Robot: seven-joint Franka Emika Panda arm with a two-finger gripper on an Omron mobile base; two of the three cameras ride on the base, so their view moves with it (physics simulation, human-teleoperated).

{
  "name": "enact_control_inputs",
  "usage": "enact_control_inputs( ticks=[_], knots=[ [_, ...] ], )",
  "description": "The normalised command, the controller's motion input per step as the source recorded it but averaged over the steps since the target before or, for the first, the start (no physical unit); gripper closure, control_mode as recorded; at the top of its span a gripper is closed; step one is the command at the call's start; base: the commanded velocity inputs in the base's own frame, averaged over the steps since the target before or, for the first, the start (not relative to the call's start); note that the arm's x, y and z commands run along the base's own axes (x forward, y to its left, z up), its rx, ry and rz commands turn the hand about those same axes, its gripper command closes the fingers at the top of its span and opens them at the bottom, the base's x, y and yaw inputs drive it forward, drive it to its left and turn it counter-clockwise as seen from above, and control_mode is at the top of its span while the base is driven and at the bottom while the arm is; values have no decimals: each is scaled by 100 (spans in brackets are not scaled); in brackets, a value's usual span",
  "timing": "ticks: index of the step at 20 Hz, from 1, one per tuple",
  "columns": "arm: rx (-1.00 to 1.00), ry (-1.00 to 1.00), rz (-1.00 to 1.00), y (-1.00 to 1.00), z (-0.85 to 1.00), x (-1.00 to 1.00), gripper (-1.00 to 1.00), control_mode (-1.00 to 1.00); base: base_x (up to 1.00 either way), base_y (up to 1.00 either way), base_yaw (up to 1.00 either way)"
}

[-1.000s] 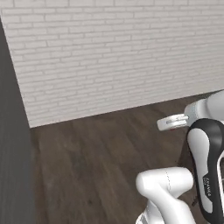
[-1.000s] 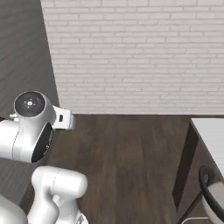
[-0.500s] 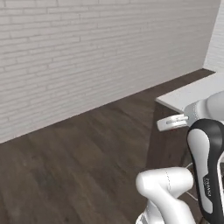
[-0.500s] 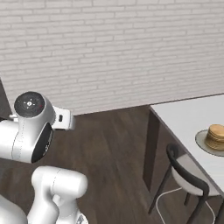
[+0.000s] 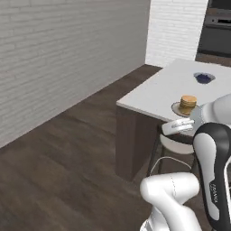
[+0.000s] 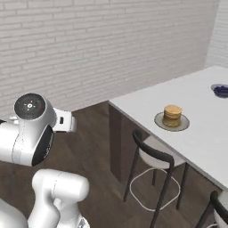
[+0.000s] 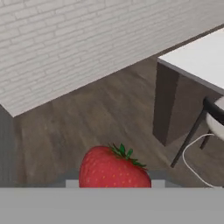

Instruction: Take the strawberry from the fridge and place it on top of the pancake, located on the dining counter.

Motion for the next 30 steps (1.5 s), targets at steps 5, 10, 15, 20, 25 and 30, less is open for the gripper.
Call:
enact_control_inputs(
  ticks=[5, 10, 15, 20, 25, 30],
  knots=[
    [0, 0, 0, 0, 0, 0, 100, 100, 1, 0, -56],
    [0, 0, 0, 0, 0, 0, 100, 100, 0, -1, -57],
    [0, 0, 0, 0, 0, 0, 100, 100, 0, -4, -52],
    [0, 0, 0, 0, 0, 0, 100, 100, 0, -1, -49],
    [0, 0, 0, 0, 0, 0, 100, 100, 1, 0, -45],
    [0, 0, 0, 0, 0, 0, 100, 100, 0, 1, -39]
  ],
)
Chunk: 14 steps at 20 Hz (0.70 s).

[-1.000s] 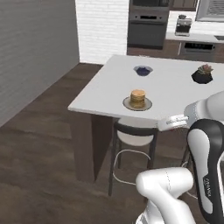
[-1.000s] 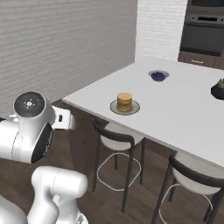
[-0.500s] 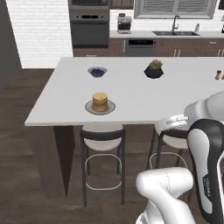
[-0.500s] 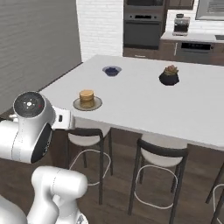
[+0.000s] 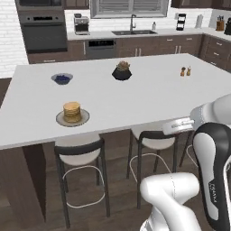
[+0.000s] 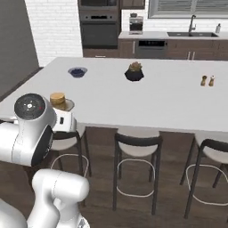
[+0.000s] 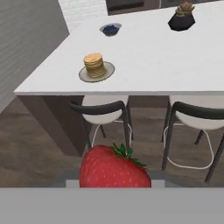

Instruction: Take the strawberry from the fridge and place it on top of the pancake, located on the dining counter.

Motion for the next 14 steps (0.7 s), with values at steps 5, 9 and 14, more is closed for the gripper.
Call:
enact_control_inputs(
  ticks=[5, 9, 14],
  knots=[
    [0, 0, 0, 0, 0, 0, 100, 100, 0, 43, -22],
    [0, 0, 0, 0, 0, 0, 100, 100, 2, 86, -10],
    [0, 0, 0, 0, 0, 0, 100, 100, 7, 64, -4]
  ],
)
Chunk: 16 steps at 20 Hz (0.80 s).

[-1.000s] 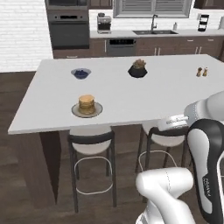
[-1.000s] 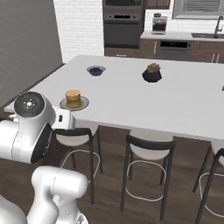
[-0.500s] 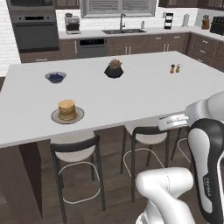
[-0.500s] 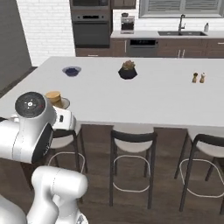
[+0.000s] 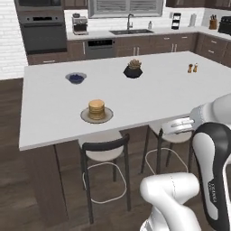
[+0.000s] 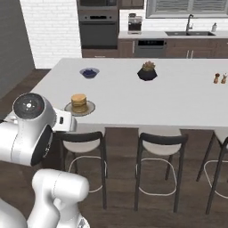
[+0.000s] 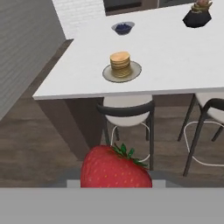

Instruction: Take the strawberry from the fridge and place it on top of the pancake, located on the dining counter.

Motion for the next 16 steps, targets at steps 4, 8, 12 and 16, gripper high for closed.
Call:
enact_control_inputs(
  ticks=[4, 8, 12, 16],
  knots=[
    [0, 0, 0, 0, 0, 0, 100, 100, 34, 27, -6],
    [0, 0, 0, 0, 0, 0, 100, 100, 43, 34, -2],
    [0, 0, 0, 0, 0, 0, 100, 100, 58, 58, 0],
    [0, 0, 0, 0, 0, 0, 100, 100, 29, 57, 0]
  ],
)
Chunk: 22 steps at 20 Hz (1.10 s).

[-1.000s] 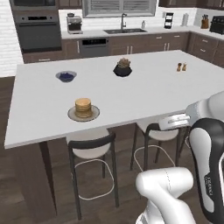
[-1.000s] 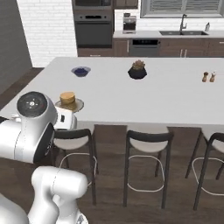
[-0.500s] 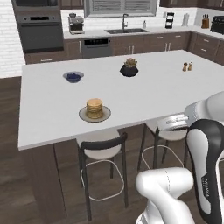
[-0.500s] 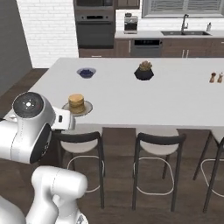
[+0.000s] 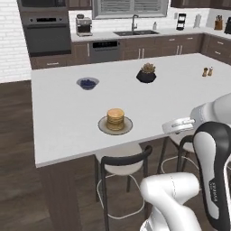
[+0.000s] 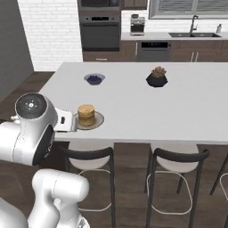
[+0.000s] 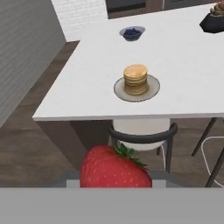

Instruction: Take the strawberry from the fridge and place it on top of the pancake, located on the dining counter.

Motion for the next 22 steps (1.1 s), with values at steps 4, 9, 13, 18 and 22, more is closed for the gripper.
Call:
enact_control_inputs(
  ticks=[4, 9, 13, 18, 22],
  knots=[
    [0, 0, 0, 0, 0, 0, 100, 100, 21, 30, 0],
    [0, 0, 0, 0, 0, 0, 100, 100, 25, 20, -1],
    [0, 0, 0, 0, 0, 0, 100, 100, 63, 25, -3],
    [0, 0, 0, 0, 0, 0, 100, 100, 48, 30, -1],
    [0, 0, 0, 0, 0, 0, 100, 100, 8, 20, 0]
  ],
)
